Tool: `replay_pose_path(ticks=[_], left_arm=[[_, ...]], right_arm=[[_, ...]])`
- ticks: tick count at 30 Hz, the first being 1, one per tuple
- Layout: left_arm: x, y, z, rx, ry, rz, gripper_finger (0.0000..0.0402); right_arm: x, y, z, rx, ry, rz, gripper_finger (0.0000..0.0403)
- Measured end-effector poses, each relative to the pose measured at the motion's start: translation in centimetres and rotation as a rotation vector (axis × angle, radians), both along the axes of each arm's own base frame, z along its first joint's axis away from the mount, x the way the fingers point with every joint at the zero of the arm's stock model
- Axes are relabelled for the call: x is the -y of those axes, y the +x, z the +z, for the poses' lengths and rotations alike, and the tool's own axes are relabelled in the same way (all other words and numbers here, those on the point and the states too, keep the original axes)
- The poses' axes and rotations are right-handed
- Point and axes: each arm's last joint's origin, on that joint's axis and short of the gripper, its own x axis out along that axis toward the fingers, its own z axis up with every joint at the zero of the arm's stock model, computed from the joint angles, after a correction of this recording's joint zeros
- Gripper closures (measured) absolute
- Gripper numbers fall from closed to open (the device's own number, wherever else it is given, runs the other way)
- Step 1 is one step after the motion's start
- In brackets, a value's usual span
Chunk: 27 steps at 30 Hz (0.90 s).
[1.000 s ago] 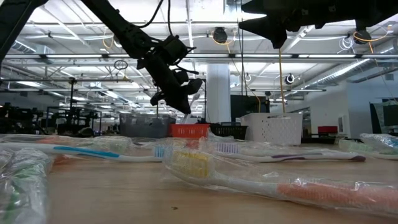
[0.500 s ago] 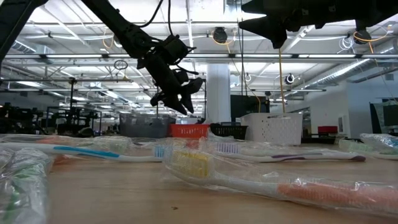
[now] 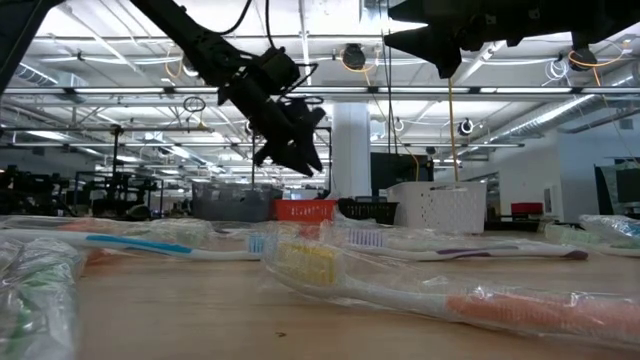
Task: Pick & Place Toothbrushes
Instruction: Put the violet toothbrush into the orange bin
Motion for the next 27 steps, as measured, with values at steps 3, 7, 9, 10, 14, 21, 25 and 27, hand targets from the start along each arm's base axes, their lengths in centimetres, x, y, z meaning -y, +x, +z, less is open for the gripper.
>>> replay_pose_path(ticks=[3,7,9,10,14,21,25,27], left_arm=[[1.2,-0.1,1.0,-0.009,0.000,-0.090,0.0263],[3.6,-0.5,1.7,-0.093,0.012,-0.238,0.0263],[5.0,-0.7,1.9,-0.153,0.014,-0.306,0.0263],[5.7,-0.8,1.8,-0.186,0.018,-0.346,0.0263],[8.6,-1.1,1.2,-0.327,0.031,-0.502,0.0263],[13.2,-1.5,0.4,-0.516,0.037,-0.694,0.0263],[15.3,-1.8,0.2,-0.609,0.103,-0.756,0.0263],[16.2,-1.8,0.0,-0.654,0.133,-0.781,0.0264]], right_arm=[[0.0,0.0,0.0,0.000,0.000,0.000,0.0190],[0.0,0.0,0.0,0.000,0.000,0.000,0.0190],[0.0,0.0,0.0,0.000,0.000,0.000,0.0190],[0.0,0.0,0.0,0.000,0.000,0.000,0.0190],[0.0,0.0,0.0,0.004,0.001,0.000,0.0190],[0.0,0.0,0.0,0.005,0.001,0.000,0.0190],[0.0,0.0,0.0,0.005,0.001,0.000,0.0190],[0.0,0.0,0.0,0.005,0.001,0.000,0.0190]])
